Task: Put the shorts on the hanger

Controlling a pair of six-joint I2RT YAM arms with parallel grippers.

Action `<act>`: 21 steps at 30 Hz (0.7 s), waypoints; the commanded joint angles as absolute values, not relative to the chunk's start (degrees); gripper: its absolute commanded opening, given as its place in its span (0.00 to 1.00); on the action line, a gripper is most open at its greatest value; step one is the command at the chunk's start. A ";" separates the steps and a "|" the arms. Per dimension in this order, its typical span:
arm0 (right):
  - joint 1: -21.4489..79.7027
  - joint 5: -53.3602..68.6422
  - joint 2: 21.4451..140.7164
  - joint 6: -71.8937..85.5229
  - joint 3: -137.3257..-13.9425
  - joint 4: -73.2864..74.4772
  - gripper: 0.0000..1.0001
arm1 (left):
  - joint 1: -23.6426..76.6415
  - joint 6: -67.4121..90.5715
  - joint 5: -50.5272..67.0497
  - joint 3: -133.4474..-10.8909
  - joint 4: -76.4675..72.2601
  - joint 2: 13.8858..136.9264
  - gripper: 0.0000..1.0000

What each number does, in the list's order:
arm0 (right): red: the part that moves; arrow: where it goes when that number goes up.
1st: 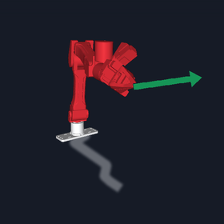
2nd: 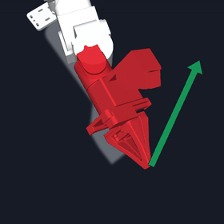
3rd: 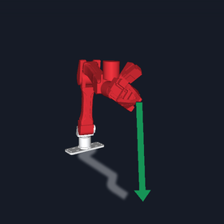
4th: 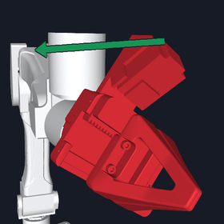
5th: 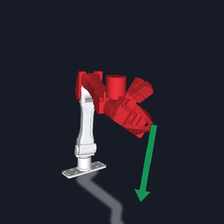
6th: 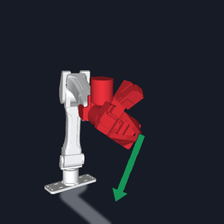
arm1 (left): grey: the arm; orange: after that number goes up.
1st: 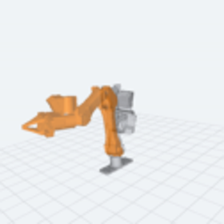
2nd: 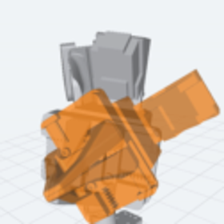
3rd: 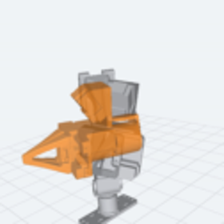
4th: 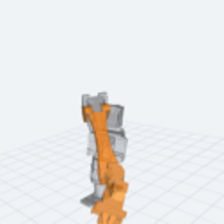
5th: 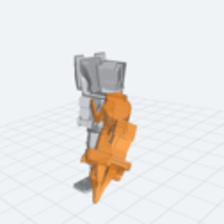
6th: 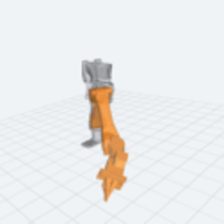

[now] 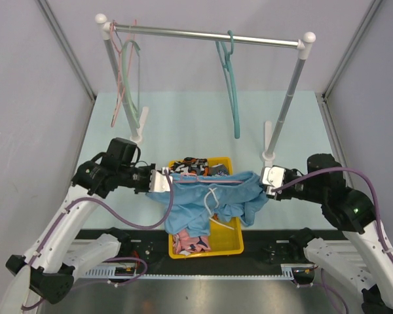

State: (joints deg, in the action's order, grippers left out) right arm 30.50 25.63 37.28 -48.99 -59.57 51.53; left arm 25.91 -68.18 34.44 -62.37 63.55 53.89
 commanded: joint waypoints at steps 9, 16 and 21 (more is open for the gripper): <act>32.07 25.57 41.74 -44.75 -65.82 50.10 0.78 | 26.10 -56.25 38.93 -65.39 58.80 51.85 0.00; 42.17 27.50 48.60 -31.47 -68.29 44.65 0.78 | 26.10 -52.38 44.64 -67.33 57.04 51.94 0.00; 44.56 30.24 47.99 -30.23 -61.99 39.39 0.74 | 26.02 -51.85 45.26 -65.92 56.08 51.15 0.00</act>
State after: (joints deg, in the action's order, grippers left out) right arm 42.89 27.49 49.50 -33.95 -65.78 45.91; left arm 25.93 -53.82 40.49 -64.64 59.46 52.42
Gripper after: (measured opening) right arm 0.770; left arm 0.085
